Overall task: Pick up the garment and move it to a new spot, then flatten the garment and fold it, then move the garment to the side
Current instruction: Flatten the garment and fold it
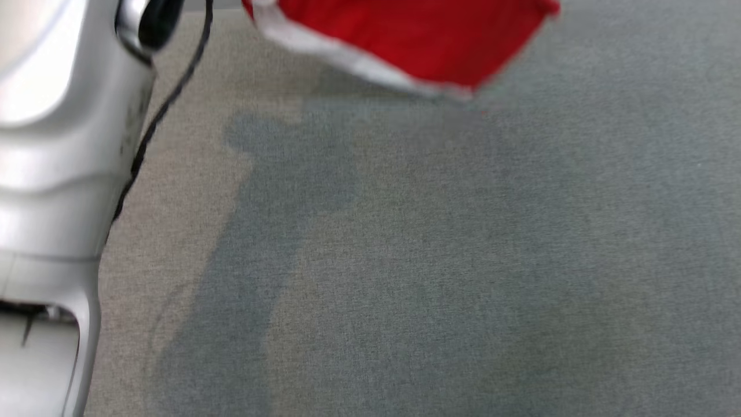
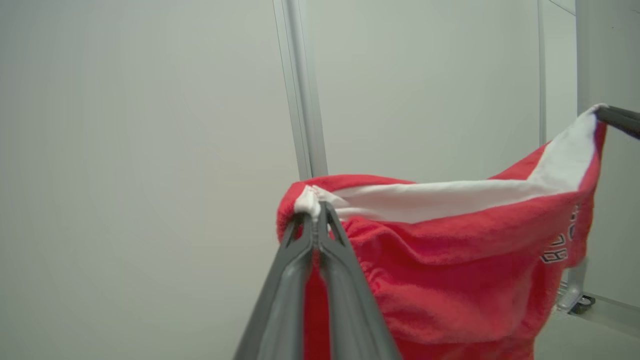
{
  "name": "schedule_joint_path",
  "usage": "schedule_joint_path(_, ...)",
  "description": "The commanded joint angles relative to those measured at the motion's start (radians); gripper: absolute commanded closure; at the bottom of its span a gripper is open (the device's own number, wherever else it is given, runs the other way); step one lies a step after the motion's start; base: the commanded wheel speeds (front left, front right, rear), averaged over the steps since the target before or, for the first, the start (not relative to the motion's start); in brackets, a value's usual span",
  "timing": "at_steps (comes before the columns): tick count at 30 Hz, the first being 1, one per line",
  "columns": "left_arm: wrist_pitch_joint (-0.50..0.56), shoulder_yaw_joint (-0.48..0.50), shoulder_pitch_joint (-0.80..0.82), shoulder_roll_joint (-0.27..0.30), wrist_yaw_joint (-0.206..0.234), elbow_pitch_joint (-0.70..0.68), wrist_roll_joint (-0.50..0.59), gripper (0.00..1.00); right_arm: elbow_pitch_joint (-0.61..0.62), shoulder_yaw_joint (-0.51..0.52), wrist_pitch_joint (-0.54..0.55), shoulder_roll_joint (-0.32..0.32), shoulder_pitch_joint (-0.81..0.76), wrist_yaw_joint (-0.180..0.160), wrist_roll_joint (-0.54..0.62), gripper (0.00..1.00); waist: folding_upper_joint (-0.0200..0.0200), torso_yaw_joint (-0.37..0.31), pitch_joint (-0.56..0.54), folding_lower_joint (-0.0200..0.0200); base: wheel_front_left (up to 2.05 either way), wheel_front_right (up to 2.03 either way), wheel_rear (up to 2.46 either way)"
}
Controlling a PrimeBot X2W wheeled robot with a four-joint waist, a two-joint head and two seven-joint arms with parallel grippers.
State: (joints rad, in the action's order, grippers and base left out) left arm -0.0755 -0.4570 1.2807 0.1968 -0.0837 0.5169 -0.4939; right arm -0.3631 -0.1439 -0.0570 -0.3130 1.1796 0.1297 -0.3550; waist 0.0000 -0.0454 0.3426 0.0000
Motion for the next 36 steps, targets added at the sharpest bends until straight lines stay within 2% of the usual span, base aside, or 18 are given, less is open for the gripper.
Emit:
schedule_joint_path(1, -0.025, 0.001, 0.045, -0.011, -0.007, 0.046, 0.004, 1.00, -0.043, -0.008, -0.022, 0.004, 0.046, 0.002, -0.006, 1.00, 0.0000, 0.011, 0.030, 0.0000, 0.00, 0.00, 0.00)
schedule_joint_path(4, -0.095, -0.002, 0.151, -0.047, -0.022, 0.203, 0.004, 1.00, -0.211, -0.032, -0.080, 0.024, 0.165, 0.001, -0.021, 1.00, 0.0000, 0.014, 0.059, 0.0000, 0.00, 0.00, 0.00)
schedule_joint_path(8, -0.103, -0.011, 0.178, -0.085, -0.035, 0.368, -0.033, 1.00, -0.397, -0.063, -0.108, 0.068, 0.219, 0.001, -0.038, 1.00, 0.0000, 0.013, 0.083, 0.0000, 0.00, 0.00, 0.00)
schedule_joint_path(14, -0.100, -0.022, 0.104, -0.125, -0.047, 0.562, -0.121, 1.00, -0.623, -0.126, -0.134, 0.133, 0.185, 0.001, -0.084, 1.00, 0.0000, 0.003, 0.121, 0.0000, 0.00, 0.00, 0.00)
schedule_joint_path(18, -0.105, -0.050, 0.016, -0.138, -0.048, 0.606, -0.188, 1.00, -0.711, -0.177, -0.149, 0.166, 0.133, 0.001, -0.121, 1.00, 0.0000, -0.008, 0.145, 0.0000, 0.00, 0.00, 0.00)
schedule_joint_path(23, -0.131, -0.083, -0.136, -0.140, -0.047, 0.609, -0.277, 1.00, -0.749, -0.256, -0.175, 0.178, 0.011, 0.001, -0.175, 1.00, 0.0000, -0.015, 0.160, 0.0000, 0.00, 0.00, 0.00)
schedule_joint_path(27, -0.151, -0.103, -0.216, -0.141, -0.047, 0.598, -0.317, 1.00, -0.733, -0.290, -0.194, 0.173, -0.067, 0.001, -0.218, 1.00, 0.0000, -0.012, 0.157, 0.0000, 0.00, 0.00, 0.00)
schedule_joint_path(33, -0.183, -0.138, -0.349, -0.127, -0.047, 0.566, -0.351, 1.00, -0.650, -0.331, -0.210, 0.138, -0.223, 0.001, -0.299, 1.00, 0.0000, -0.004, 0.118, 0.0000, 0.00, 0.00, 0.00)
schedule_joint_path(36, -0.188, -0.144, -0.399, -0.107, -0.047, 0.530, -0.339, 1.00, -0.567, -0.326, -0.209, 0.114, -0.303, 0.001, -0.312, 1.00, 0.0000, -0.003, 0.088, 0.0000, 0.00, 0.00, 0.00)
